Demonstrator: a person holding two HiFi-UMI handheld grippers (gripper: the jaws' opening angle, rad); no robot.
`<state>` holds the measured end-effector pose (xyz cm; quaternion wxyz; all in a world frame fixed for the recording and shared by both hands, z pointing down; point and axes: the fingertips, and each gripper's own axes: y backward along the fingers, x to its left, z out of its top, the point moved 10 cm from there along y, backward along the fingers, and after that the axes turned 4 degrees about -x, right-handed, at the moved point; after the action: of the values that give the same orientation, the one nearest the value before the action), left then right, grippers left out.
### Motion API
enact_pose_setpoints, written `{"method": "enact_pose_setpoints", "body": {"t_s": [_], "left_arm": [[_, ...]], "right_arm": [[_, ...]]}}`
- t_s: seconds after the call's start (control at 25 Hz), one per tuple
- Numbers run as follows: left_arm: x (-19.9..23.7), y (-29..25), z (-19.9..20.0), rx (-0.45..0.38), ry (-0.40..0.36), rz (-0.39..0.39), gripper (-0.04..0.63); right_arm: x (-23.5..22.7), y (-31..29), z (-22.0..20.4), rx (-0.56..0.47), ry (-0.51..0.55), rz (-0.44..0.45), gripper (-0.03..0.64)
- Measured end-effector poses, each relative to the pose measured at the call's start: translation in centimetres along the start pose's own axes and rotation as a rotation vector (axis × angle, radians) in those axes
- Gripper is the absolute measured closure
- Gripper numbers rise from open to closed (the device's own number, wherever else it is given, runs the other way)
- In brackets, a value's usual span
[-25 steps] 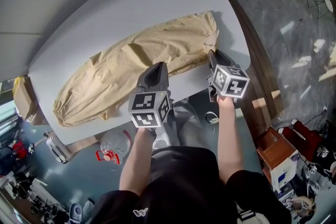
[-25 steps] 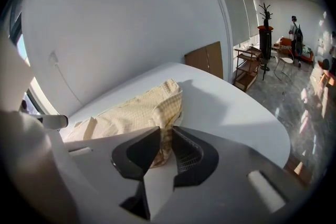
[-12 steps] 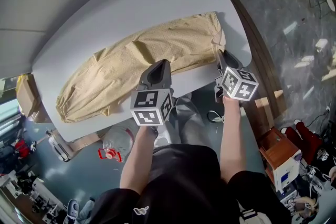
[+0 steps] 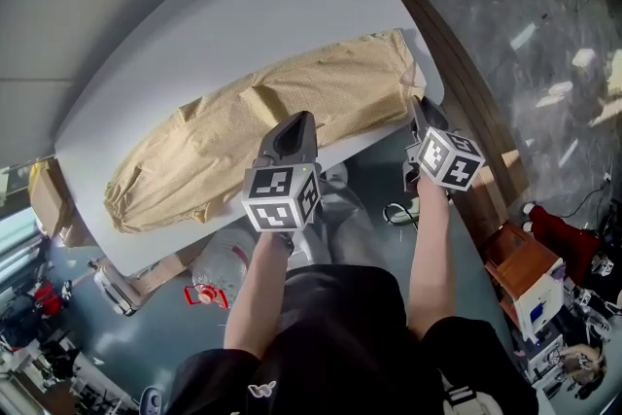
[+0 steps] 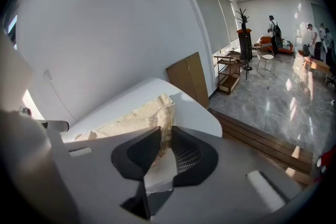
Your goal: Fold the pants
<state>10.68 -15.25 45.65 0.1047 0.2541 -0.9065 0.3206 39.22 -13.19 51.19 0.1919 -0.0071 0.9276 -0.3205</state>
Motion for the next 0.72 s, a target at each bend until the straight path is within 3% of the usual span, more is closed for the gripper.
{"method": "enact_pose_setpoints", "body": {"t_s": [0.32,0.72], "left_arm": [[-0.6,0.9,0.3,-0.028,0.018,0.003,0.592],[4.1,6.7,-0.5,-0.095,0.112,0.113,0.592]], "right_arm": [[-1.1,1.6,1.8,-0.026,0.036,-0.027,0.546],[6.2,3.2,6.1,-0.147,0.156,0.075,0.548]]}}
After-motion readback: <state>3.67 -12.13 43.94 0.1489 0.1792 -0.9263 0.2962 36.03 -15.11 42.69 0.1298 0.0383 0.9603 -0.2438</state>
